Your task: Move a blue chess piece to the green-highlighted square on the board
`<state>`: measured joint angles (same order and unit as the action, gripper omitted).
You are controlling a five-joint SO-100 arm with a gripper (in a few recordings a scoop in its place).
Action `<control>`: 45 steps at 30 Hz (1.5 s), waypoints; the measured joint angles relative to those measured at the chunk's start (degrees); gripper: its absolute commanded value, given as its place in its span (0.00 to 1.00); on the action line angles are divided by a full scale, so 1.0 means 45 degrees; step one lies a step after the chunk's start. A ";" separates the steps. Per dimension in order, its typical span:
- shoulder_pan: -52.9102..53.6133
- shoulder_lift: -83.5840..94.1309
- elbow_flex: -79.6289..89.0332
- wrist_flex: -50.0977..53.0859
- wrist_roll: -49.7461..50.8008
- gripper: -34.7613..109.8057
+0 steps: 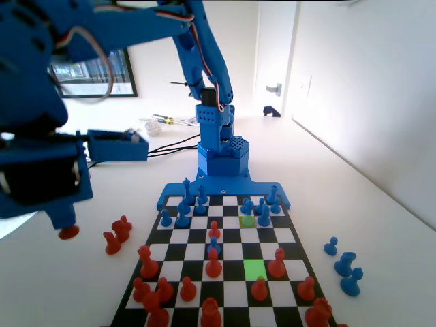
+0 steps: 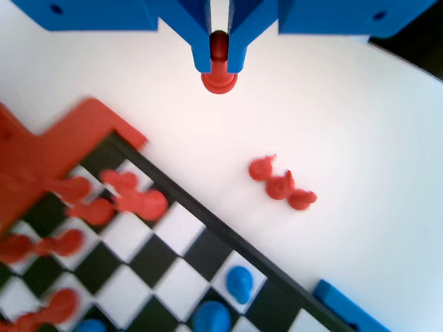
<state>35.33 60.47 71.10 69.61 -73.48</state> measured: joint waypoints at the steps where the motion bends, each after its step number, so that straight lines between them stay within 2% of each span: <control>1: 0.0098 -0.0312 0.0000 -0.0020 -0.0195 0.25; 10: 0.0254 -0.1113 0.2559 -0.2500 -0.1680 0.25; 22: 0.0195 -0.1133 0.3965 -0.5371 -0.1680 0.25; 32: -0.0117 -0.1133 0.4355 -0.5996 -0.1621 0.25; 37: -0.0098 -0.1133 0.4590 -0.6270 -0.1699 0.34; 45: -0.0117 -0.1133 0.4766 -0.6270 -0.2109 0.33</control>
<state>34.80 55.37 92.55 41.40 -82.97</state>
